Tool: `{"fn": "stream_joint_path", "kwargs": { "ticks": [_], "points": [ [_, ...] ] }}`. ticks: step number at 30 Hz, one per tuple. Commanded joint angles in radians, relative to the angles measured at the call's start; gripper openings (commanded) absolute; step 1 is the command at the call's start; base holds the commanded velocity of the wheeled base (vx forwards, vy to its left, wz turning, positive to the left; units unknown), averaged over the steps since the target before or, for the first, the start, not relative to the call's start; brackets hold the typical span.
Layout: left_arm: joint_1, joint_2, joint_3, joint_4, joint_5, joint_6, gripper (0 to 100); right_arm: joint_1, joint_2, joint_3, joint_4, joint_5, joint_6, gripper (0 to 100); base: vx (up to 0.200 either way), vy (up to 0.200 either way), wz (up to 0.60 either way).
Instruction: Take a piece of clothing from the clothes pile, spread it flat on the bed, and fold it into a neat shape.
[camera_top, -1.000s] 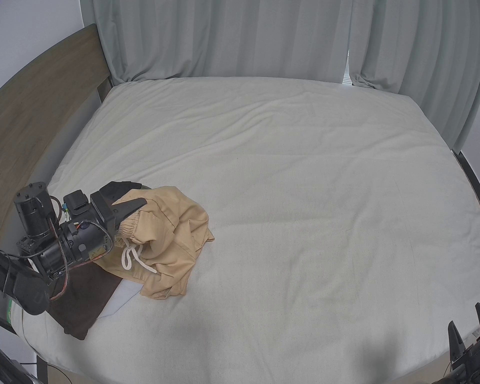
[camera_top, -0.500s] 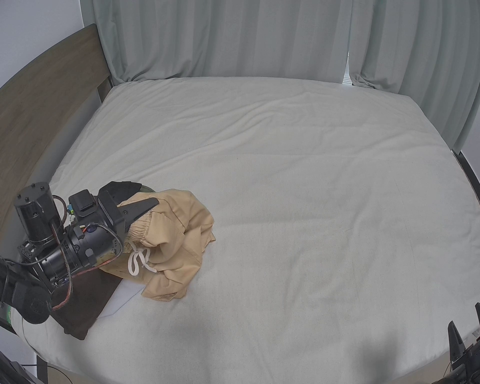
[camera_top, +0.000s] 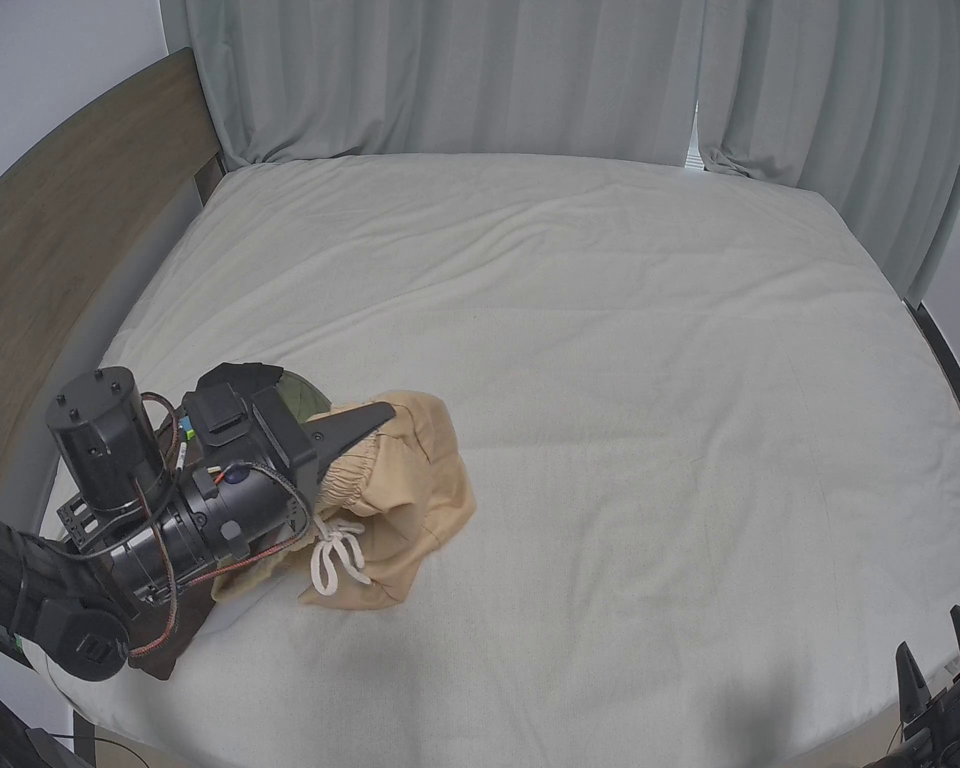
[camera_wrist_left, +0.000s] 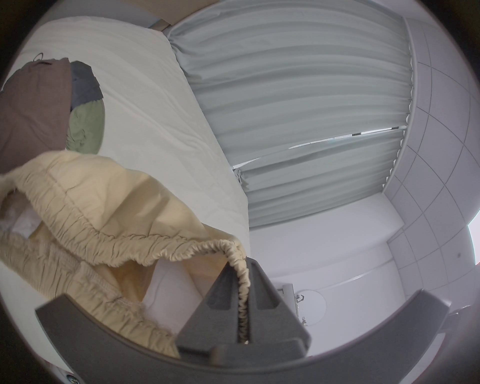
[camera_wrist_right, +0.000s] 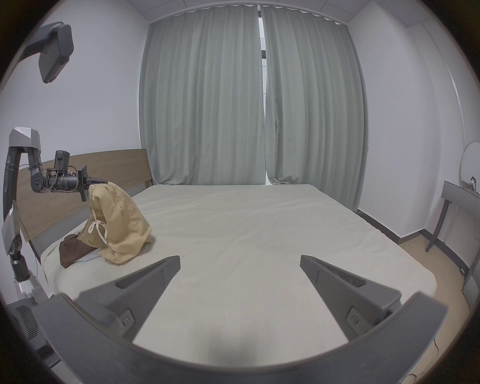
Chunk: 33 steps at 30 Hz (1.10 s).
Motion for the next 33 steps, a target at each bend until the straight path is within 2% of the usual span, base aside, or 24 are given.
{"fn": "stream_joint_path", "kwargs": {
  "ticks": [1, 5, 10, 16, 21, 33],
  "points": [
    [-0.051, 0.000, -0.007, -0.001, 0.002, -0.002, 0, 0.000, -0.016, 0.016, 0.000, 0.000, 0.000, 100, 0.000, 0.000, 0.00],
    [-0.109, 0.008, -0.036, 0.002, 0.033, -0.008, 0, 0.000, -0.016, 0.016, 0.000, 0.000, 0.000, 100, 0.000, 0.000, 0.00],
    [-0.184, 0.008, -0.103, 0.051, 0.045, -0.078, 0, 0.000, -0.016, 0.016, 0.000, 0.000, 0.000, 100, 0.000, 0.000, 0.00],
    [-0.232, 0.027, -0.168, 0.103, 0.047, -0.080, 0, 0.000, -0.016, 0.016, 0.000, 0.000, 0.000, 100, 0.000, 0.000, 0.00],
    [-0.301, 0.073, -0.260, 0.151, 0.062, -0.081, 0, 0.000, -0.016, 0.016, 0.000, 0.000, 0.000, 100, 0.000, 0.000, 0.00],
    [-0.411, 0.232, -0.424, 0.155, 0.068, -0.077, 0, 0.000, -0.016, 0.018, 0.000, 0.000, 0.000, 100, 0.000, 0.000, 0.00]
  ]
}}
